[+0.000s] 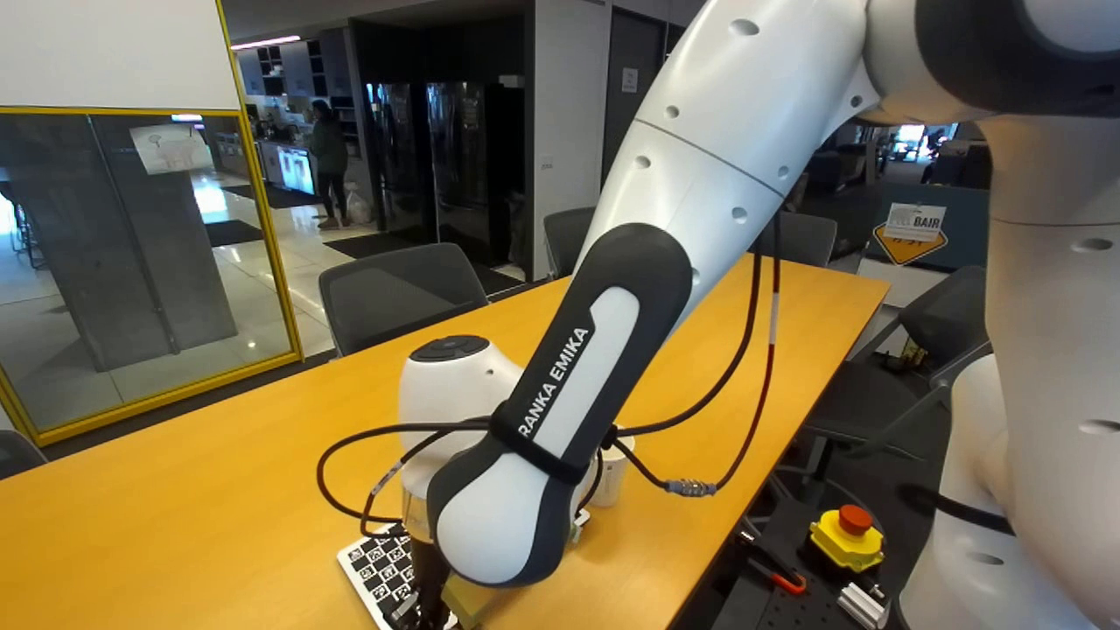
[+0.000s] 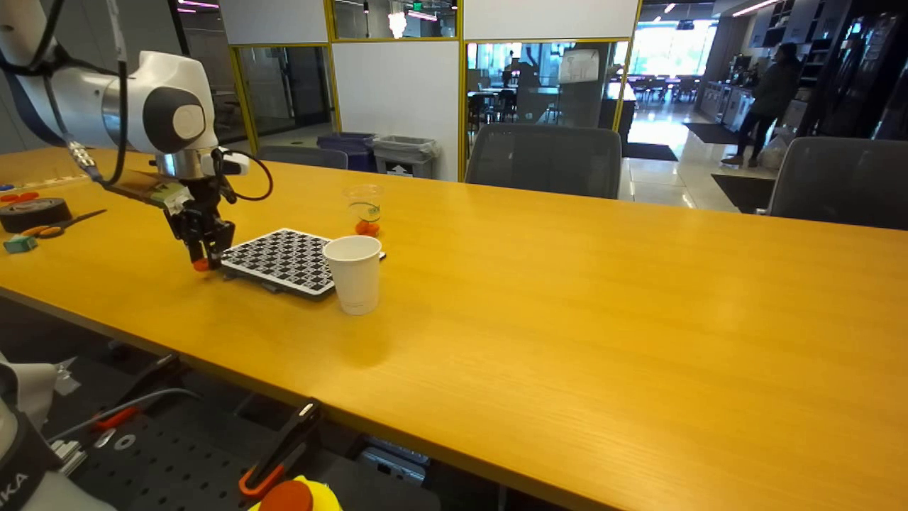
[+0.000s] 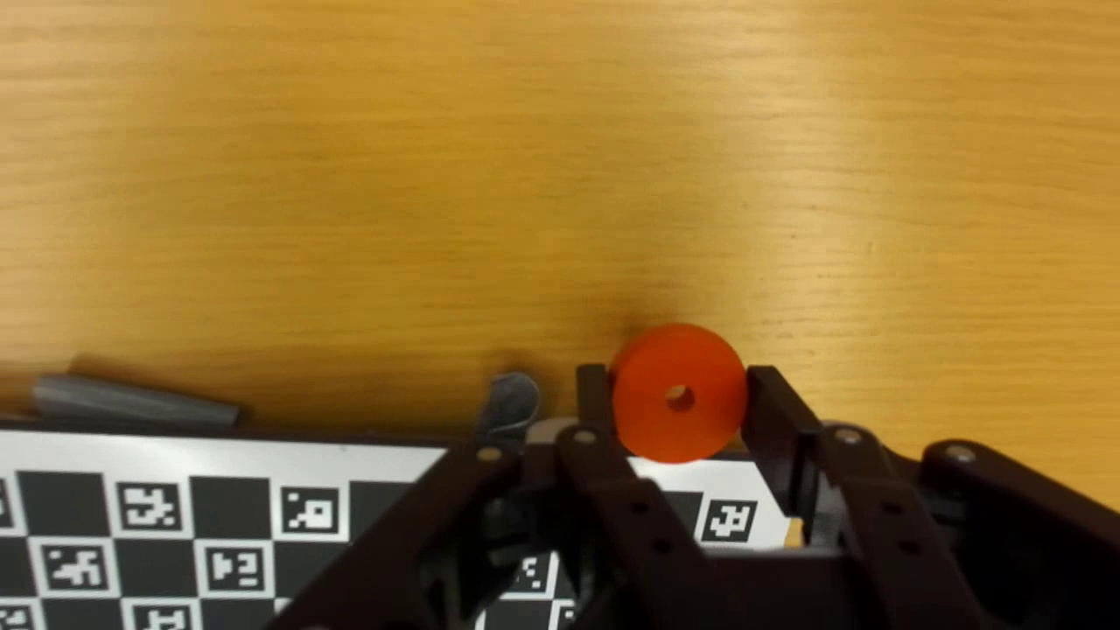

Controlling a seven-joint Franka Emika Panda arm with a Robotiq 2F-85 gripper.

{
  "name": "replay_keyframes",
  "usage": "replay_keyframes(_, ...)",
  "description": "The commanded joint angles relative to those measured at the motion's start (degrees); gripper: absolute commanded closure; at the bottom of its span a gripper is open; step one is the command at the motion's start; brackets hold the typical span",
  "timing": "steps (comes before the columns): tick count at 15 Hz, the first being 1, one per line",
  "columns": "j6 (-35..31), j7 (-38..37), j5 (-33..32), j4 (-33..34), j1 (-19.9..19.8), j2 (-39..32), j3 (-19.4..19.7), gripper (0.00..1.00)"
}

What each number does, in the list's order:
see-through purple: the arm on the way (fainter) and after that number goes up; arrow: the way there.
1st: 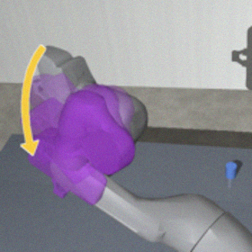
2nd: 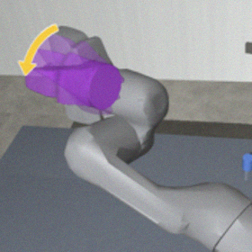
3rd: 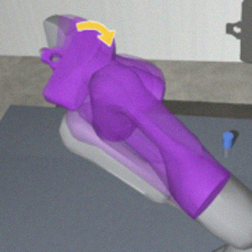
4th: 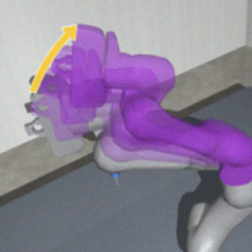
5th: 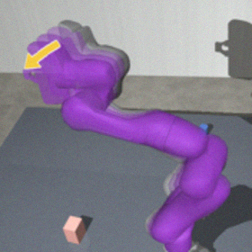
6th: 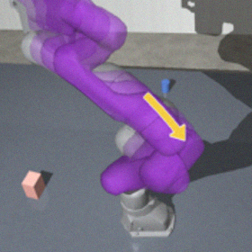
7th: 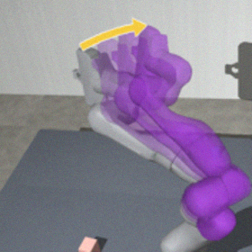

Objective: Put one round orange block in the clear cup then put a round yellow block in the white cup, then put two round orange blocks in the clear cup and put the last round yellow block in the white cup

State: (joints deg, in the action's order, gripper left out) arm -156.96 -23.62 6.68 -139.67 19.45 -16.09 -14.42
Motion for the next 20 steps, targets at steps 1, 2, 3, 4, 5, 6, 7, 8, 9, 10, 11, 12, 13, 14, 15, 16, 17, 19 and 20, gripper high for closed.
replay_keyframes(1,4.51,-0.98,1.55,-3.43,-0.2,9.36,-0.08,0.76)
replay_keyframes(2,5.39,-1.22,1.4,-3.4,-0.59,11.11,0.16,0.76)
replay_keyframes(3,6.21,-1.66,1.58,-3.18,-1.1,12.65,0.37,0.76)
replay_keyframes(4,7.2,-2.33,1.17,-2.12,-1.79,13.66,0.96,0.76)
replay_keyframes(5,7.5,-3.54,0.12,-1.6,-2.38,14.6,1.59,0.76)
replay_keyframes(6,8.15,-4.44,-0.54,-0.03,-3.32,14.68,2.34,0.76)
replay_keyframes(7,8.46,-4.78,-1.08,0.85,-4.2,14.96,2.94,0.76)
replay_keyframes(8,8.97,-5.15,-1.95,2.64,-5.28,14.36,3.77,0.76)
replay_keyframes(9,9.41,-5.2,-2.44,4.24,-6.28,13.67,4.51,0.76)
replay_keyframes(10,10.16,-4.7,-2.6,6.47,-7.41,12.5,5.41,0.76)
replay_keyframes(11,10.72,-4.5,-2.76,8.26,-8.28,11.43,6.14,0.76)
replay_keyframes(12,11.68,-4.68,-3.17,10.79,-9.18,9.77,7.04,0.76)
replay_keyframes(13,12.38,-4.61,-3.35,12.62,-9.79,8.56,7.72,0.76)
replay_keyframes(14,13.05,-4.87,-3.68,14.77,-10.32,7.11,8.46,0.76)
replay_keyframes(15,14.17,-4.84,-3.79,17.24,-10.74,5.47,9.14,0.76)
replay_keyframes(16,15.11,-4.64,-3.75,19.18,-11.0,4.19,9.71,0.76)
replay_keyframes(17,16.2,-4.43,-3.56,21.58,-11.13,2.62,10.16,0.76)
replay_keyframes(19,17.77,-4.25,-3.49,25.47,-11.02,-0.05,10.81,0.76)
replay_keyframes(20,18.3,-4.35,-3.63,27.3,-10.79,-1.48,11.14,0.76)
